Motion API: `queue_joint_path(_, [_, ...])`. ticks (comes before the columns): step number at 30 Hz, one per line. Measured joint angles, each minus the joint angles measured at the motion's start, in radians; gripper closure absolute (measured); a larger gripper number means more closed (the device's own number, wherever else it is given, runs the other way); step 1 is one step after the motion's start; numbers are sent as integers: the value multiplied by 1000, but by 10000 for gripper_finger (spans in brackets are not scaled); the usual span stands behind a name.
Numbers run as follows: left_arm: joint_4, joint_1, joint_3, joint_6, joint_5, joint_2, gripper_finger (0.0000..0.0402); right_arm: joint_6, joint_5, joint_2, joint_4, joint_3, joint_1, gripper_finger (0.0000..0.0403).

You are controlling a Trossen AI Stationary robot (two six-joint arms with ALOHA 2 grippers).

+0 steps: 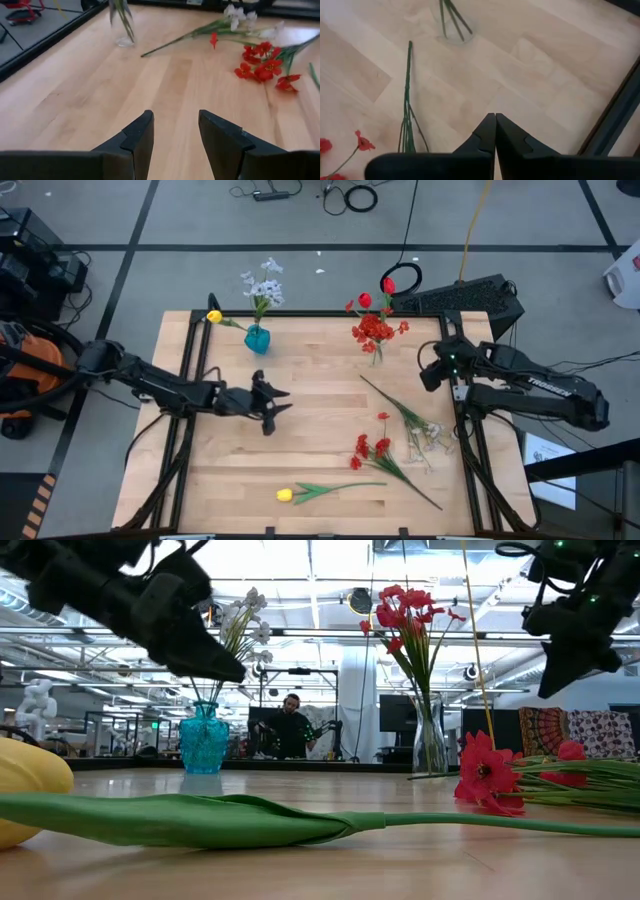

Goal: Sort flowers into vase by color
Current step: Put the yellow flower into the blue vase

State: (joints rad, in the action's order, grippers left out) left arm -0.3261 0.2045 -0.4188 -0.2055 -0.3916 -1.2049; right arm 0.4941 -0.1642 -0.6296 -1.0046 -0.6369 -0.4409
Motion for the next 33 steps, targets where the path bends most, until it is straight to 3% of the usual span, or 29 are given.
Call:
queue_joint_path(6, [255,41,-259,-133,-24,-192,240,3,-20,0,31,0,31,402])
queue_joint_path(10, [485,57,-475,-180,8,-337,240,-16,-51,0,55,0,34,402])
queue_joint_path(15, [589,81,-700,-183,106,-483,240,-19,-50,0,49,0,34,402])
queue_joint_path(20, [622,106,-845,-271,207,-571,240,-32,-49,0,40,0,34,402])
queue_joint_path(33, [861,244,-1084,-288,233,-791,240,-42,-46,0,37,0,34,403])
